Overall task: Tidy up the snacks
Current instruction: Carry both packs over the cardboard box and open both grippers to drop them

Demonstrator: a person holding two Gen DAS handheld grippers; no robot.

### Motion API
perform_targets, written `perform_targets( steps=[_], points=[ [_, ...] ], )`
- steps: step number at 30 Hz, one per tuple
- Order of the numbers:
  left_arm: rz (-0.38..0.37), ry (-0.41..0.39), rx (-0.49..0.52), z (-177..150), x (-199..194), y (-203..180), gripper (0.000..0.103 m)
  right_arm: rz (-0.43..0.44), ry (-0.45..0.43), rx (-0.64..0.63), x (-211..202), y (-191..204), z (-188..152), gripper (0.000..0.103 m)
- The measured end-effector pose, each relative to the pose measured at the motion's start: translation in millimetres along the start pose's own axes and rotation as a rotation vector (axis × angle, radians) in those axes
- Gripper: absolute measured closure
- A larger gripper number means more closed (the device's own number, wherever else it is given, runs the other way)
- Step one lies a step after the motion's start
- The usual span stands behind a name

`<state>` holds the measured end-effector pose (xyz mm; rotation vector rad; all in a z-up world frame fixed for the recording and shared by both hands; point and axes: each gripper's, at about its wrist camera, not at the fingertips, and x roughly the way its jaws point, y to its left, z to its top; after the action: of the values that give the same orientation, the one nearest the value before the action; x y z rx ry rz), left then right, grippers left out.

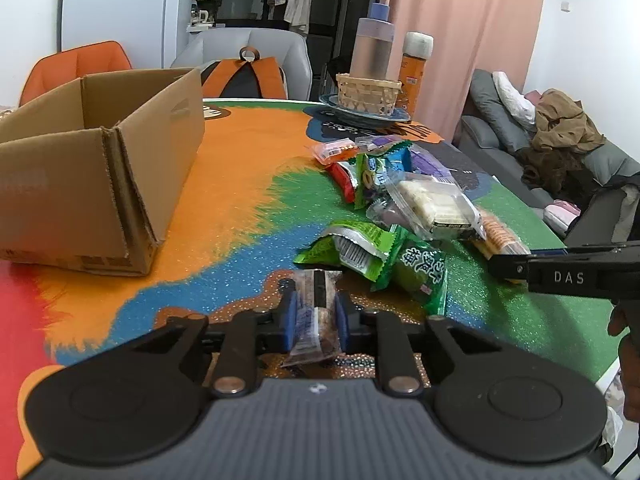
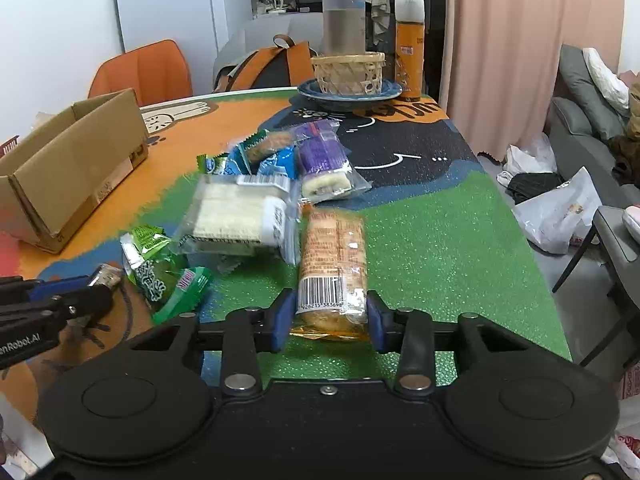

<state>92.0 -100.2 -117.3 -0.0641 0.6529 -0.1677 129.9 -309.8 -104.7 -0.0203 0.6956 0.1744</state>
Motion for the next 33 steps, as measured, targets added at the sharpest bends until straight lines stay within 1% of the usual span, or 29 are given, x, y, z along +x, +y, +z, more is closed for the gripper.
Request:
perform_targets(
  steps=[4, 10, 16, 22, 27, 33],
  points=[
    [-0.017, -0.009, -0.022, 2, -2, 3, 0.086, 0.005, -0.015, 0.013, -3, -2, 1, 0.067],
    [-0.017, -0.064, -0.022, 13, -17, 5, 0.086, 0.004, -0.062, 0.045, -15, -9, 9, 0.067],
    [-0.02, -0.116, -0.024, 27, -33, 8, 0.086, 0.025, -0.107, 0.036, -27, -2, 21, 0.067],
    [-0.006, -0.165, -0.032, 44, -47, 16, 0.086, 0.067, -0.147, -0.001, -36, 19, 38, 0.067],
    [0.025, -0.209, -0.037, 56, -57, 25, 0.086, 0.108, -0.178, -0.033, -37, 43, 54, 0.067],
    [0.066, -0.251, -0.062, 68, -69, 46, 0.086, 0.155, -0.199, -0.073, -35, 76, 69, 0.067]
  ],
)
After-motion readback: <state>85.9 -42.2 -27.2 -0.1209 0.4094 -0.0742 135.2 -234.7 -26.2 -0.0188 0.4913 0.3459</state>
